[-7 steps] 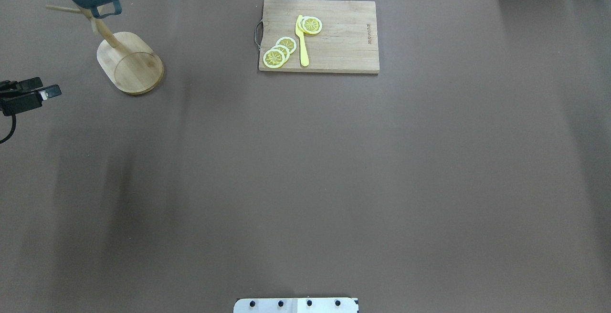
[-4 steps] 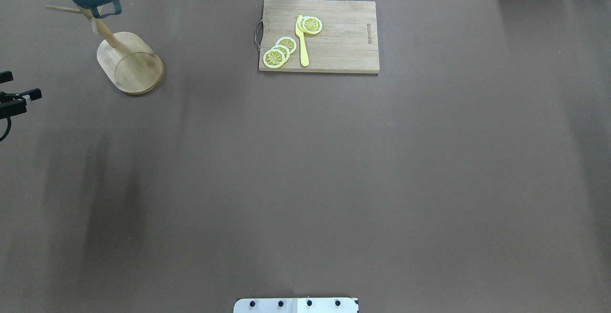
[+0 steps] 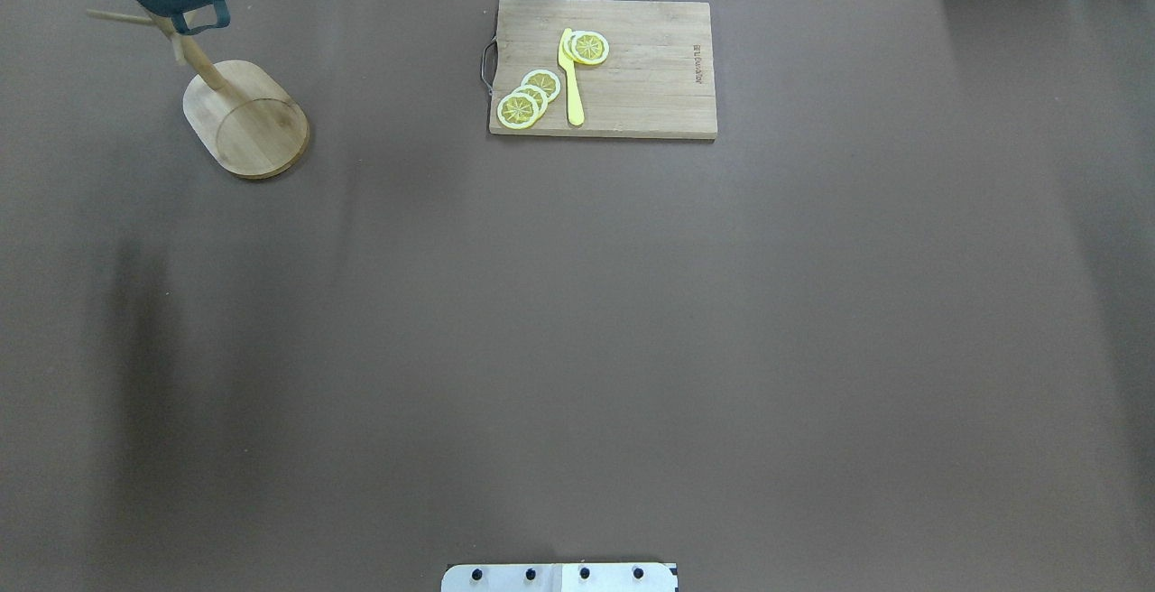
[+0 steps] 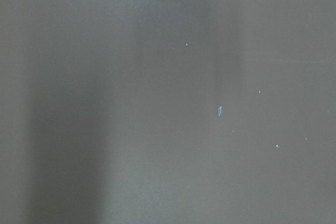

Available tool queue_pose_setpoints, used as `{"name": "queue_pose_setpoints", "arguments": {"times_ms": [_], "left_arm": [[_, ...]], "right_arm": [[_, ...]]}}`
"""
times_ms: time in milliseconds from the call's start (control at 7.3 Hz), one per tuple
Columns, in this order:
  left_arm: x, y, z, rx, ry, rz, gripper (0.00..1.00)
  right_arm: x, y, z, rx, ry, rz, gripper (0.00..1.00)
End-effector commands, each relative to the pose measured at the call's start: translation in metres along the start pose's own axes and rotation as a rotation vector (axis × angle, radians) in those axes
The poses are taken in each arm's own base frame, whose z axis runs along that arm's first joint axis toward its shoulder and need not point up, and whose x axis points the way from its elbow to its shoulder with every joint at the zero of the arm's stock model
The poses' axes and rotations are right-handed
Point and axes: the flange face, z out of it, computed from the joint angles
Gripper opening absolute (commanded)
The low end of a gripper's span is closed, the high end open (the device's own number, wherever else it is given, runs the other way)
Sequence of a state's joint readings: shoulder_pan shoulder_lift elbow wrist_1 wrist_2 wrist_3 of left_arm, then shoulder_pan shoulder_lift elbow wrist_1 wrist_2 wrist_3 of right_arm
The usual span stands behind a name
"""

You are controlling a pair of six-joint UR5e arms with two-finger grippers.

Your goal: Hang cup on storage rack

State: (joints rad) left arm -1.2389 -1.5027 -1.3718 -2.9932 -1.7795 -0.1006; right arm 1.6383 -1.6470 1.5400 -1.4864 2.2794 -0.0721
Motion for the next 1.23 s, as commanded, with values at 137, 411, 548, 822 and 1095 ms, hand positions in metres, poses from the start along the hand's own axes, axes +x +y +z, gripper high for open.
{"name": "queue_pose_setpoints", "arguments": {"times_ms": [137,411,548,822,1095], "left_arm": [[-0.060,0.008,-0.001,-0.197,-0.199,0.227,0.99],[-0.077,-0.009,0.010,-0.402,-0.185,0.246,1.00],[-0.078,-0.022,0.017,-0.481,-0.170,0.228,1.00],[-0.092,-0.045,0.035,-0.658,-0.056,0.181,1.00],[-0.122,-0.051,0.029,-0.883,0.015,0.028,1.00]], "right_arm": [[0.000,0.000,0.000,0.001,0.000,-0.002,1.00],[0.000,0.002,0.001,-0.001,0.000,0.000,1.00],[0.000,0.002,0.001,-0.001,0.000,0.000,1.00],[0.001,0.002,0.002,-0.004,0.000,0.002,1.00],[0.001,0.002,0.002,-0.004,0.000,0.002,1.00]]}}
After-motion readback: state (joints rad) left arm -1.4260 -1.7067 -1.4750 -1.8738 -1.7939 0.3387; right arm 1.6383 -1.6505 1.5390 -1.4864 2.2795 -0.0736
